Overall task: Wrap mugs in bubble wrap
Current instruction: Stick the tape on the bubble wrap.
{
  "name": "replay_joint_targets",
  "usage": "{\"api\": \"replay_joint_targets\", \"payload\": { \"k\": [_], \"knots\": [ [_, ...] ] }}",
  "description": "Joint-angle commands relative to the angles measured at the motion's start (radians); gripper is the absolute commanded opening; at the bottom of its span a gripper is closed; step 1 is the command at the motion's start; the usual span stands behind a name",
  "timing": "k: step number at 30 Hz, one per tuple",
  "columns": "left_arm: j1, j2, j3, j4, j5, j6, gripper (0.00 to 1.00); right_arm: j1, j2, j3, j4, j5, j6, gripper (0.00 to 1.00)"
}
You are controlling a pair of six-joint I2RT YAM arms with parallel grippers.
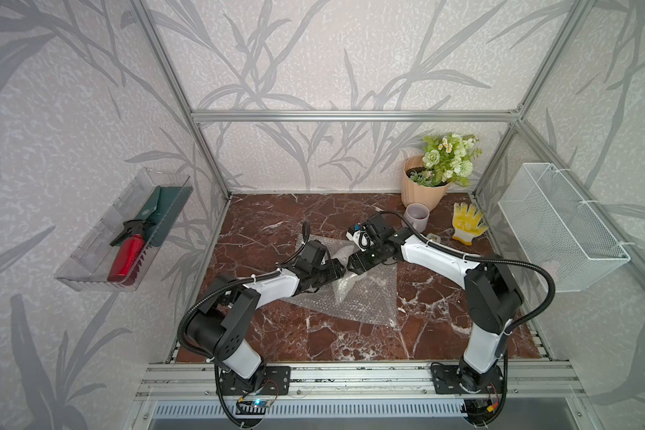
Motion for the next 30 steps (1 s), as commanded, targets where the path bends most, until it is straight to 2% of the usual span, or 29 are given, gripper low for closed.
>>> {"api": "replay_joint_targets", "payload": {
  "k": [1, 22, 30],
  "knots": [
    [-0.004, 0.040, -0.022, -0.120, -0.020, 0.025, 0.69, -0.001, 0.028, 0.036, -0.015, -0.008, 0.010, 0.74],
    [-0.004, 0.038, -0.020, -0.126, -0.016, 0.027, 0.69, -0.022, 0.111, 0.087, 0.052, 0.017, 0.099, 0.74],
    [-0.003, 0.032, -0.018, -0.137, -0.019, 0.030, 0.69, -0.030, 0.098, 0.079, 0.105, 0.004, 0.134, 0.74]
  ]
}}
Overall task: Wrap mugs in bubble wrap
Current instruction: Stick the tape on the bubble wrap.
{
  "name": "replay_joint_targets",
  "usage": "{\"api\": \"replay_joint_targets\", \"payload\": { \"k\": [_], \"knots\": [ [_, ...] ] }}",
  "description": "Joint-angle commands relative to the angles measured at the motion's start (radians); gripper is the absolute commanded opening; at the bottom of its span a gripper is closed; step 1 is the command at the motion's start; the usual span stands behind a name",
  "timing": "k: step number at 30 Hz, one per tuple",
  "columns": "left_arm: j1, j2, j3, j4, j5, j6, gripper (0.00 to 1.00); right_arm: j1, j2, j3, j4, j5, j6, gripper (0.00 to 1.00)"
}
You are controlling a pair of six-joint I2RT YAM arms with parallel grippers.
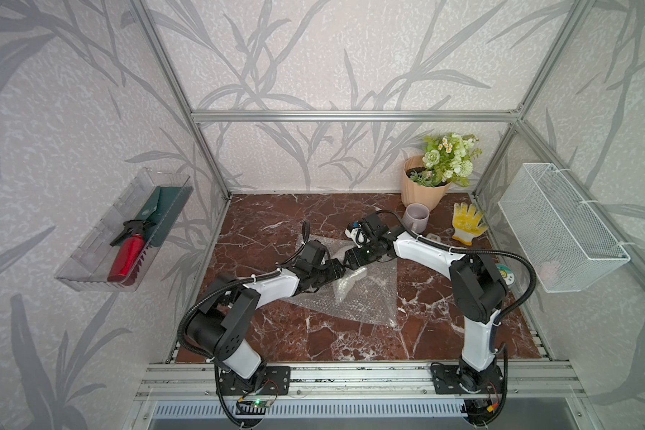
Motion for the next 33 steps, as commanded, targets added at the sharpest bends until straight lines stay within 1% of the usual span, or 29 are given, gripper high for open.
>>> {"api": "replay_joint_targets", "payload": {
  "k": [1, 15, 19, 22, 33],
  "knots": [
    [-0.002, 0.033, -0.017, -0.136, -0.018, 0.031, 0.68, -0.016, -0.003, 0.013, 0.073, 0.005, 0.031, 0.74],
    [-0.003, 0.040, -0.021, -0.134, -0.019, 0.030, 0.68, -0.046, -0.025, -0.031, 0.157, -0.058, 0.070, 0.74],
    [-0.003, 0.040, -0.019, -0.136, -0.019, 0.031, 0.68, -0.057, -0.026, -0.047, 0.189, -0.079, 0.101, 0.81],
    [-0.003, 0.040, -0.019, -0.136, -0.019, 0.031, 0.68, -0.058, -0.019, -0.046, 0.192, -0.068, 0.117, 0.84],
    [-0.003, 0.038, -0.019, -0.138, -0.020, 0.031, 0.68, -0.077, -0.034, -0.078, 0.267, -0.126, 0.174, 0.87]
  ]
}}
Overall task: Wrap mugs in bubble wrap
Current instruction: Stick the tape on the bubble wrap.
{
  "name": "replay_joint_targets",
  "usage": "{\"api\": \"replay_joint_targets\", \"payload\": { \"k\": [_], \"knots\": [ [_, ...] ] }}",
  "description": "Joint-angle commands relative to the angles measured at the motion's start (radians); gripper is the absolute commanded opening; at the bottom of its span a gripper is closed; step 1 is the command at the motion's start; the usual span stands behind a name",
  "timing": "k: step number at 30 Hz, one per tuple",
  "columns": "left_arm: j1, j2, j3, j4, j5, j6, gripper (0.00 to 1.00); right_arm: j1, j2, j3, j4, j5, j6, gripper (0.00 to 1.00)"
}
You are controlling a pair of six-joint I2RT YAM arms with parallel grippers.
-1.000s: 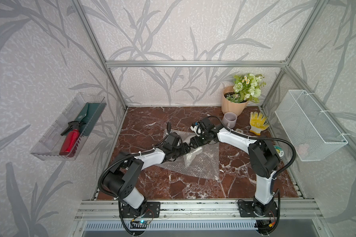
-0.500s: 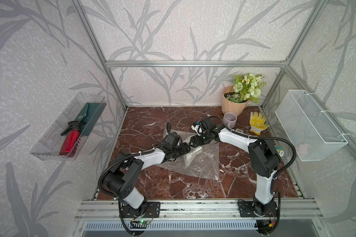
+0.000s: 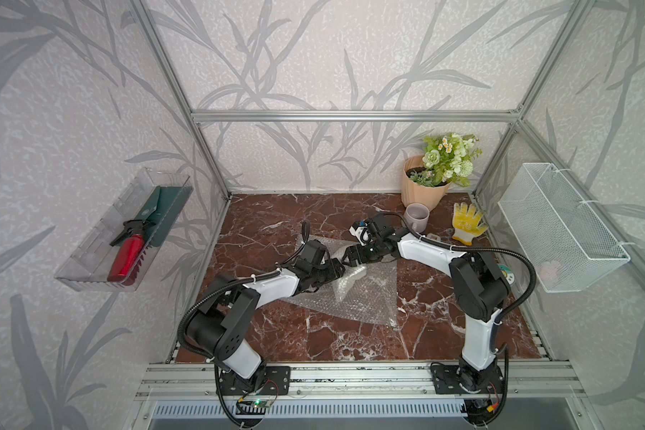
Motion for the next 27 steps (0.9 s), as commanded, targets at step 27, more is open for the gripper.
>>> {"api": "replay_joint_targets", "payload": {
  "k": [27],
  "knots": [
    [-0.006, 0.037, -0.016, -0.148, -0.019, 0.031, 0.67, -0.050, -0.019, -0.030, 0.176, -0.003, 0.110, 0.99]
  ]
}}
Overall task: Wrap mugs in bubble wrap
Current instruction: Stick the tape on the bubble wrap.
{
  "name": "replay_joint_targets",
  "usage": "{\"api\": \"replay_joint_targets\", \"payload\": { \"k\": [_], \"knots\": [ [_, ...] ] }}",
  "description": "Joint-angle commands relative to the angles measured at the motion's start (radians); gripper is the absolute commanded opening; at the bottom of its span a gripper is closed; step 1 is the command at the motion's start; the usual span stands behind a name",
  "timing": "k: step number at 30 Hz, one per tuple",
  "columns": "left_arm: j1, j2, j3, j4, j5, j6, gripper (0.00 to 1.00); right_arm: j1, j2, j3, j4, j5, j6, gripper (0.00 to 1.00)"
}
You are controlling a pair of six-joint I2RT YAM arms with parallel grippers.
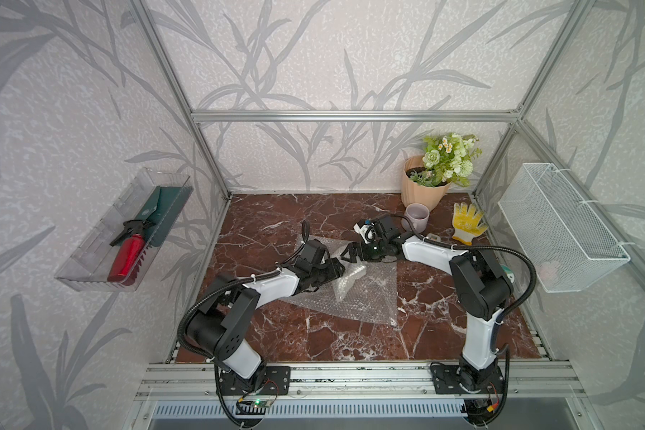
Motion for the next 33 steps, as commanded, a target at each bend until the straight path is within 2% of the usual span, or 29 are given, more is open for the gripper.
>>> {"api": "replay_joint_targets", "payload": {
  "k": [1, 9, 14, 17, 24, 29, 31, 33],
  "knots": [
    [-0.007, 0.037, -0.021, -0.143, -0.017, 0.031, 0.67, -0.007, -0.015, 0.046, -0.003, 0.091, 0.010, 0.99],
    [-0.007, 0.042, -0.016, -0.144, -0.014, 0.033, 0.67, 0.002, -0.008, 0.066, -0.011, 0.085, -0.012, 0.99],
    [-0.008, 0.031, -0.019, -0.144, -0.016, 0.030, 0.67, -0.004, -0.105, -0.008, 0.019, 0.165, -0.027, 0.99],
    [-0.006, 0.006, -0.024, -0.137, -0.016, 0.022, 0.67, -0.010, -0.164, -0.062, 0.038, 0.168, -0.048, 0.99],
    [-0.006, -0.040, -0.005, -0.166, -0.023, 0.032, 0.67, -0.011, -0.196, -0.093, 0.004, 0.024, -0.170, 1.00],
    [-0.006, -0.024, -0.005, -0.166, -0.021, 0.031, 0.66, 0.000, -0.162, -0.068, -0.065, 0.026, -0.239, 1.00],
    [-0.006, -0.024, -0.010, -0.163, -0.022, 0.030, 0.66, 0.004, -0.178, -0.071, -0.061, 0.047, -0.243, 0.96],
    [-0.006, -0.024, -0.013, -0.161, -0.022, 0.029, 0.66, 0.005, -0.210, -0.086, -0.031, 0.053, -0.219, 0.82]
  ]
}}
